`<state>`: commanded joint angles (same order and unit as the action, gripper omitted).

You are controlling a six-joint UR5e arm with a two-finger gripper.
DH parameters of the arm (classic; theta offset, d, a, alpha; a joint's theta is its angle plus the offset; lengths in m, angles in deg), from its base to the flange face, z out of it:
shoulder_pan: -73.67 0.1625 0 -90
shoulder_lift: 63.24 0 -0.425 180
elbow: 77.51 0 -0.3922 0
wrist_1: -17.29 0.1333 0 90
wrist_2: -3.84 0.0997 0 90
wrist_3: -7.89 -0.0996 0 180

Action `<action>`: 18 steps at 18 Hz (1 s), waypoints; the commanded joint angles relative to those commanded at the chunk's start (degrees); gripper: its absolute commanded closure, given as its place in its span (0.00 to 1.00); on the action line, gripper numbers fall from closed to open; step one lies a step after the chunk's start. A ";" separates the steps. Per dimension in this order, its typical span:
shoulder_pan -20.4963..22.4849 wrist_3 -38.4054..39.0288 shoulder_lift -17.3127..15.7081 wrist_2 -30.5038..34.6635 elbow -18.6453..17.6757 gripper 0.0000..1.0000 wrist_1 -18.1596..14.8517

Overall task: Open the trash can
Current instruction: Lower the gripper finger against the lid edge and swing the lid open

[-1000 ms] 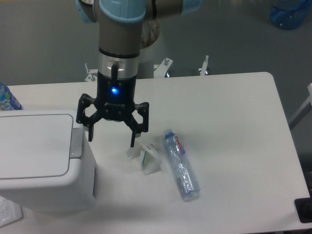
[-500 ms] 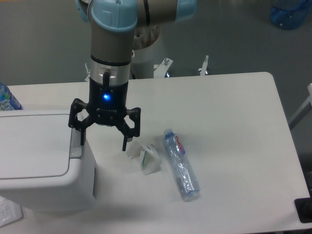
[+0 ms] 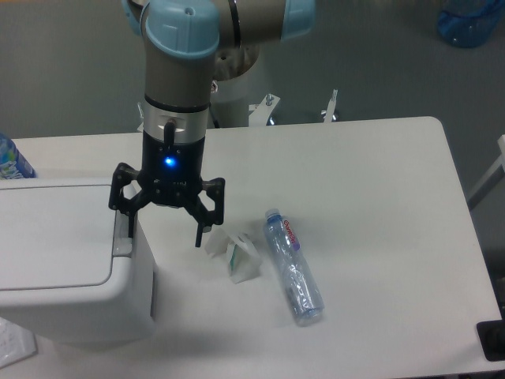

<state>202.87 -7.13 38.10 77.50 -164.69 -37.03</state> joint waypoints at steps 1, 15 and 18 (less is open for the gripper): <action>0.00 0.00 -0.09 0.00 -0.26 0.00 0.09; -0.44 -0.61 0.53 0.09 3.85 0.00 1.05; -0.18 -3.94 1.23 4.37 7.02 0.00 1.23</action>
<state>202.69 -11.07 39.33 81.86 -157.67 -35.79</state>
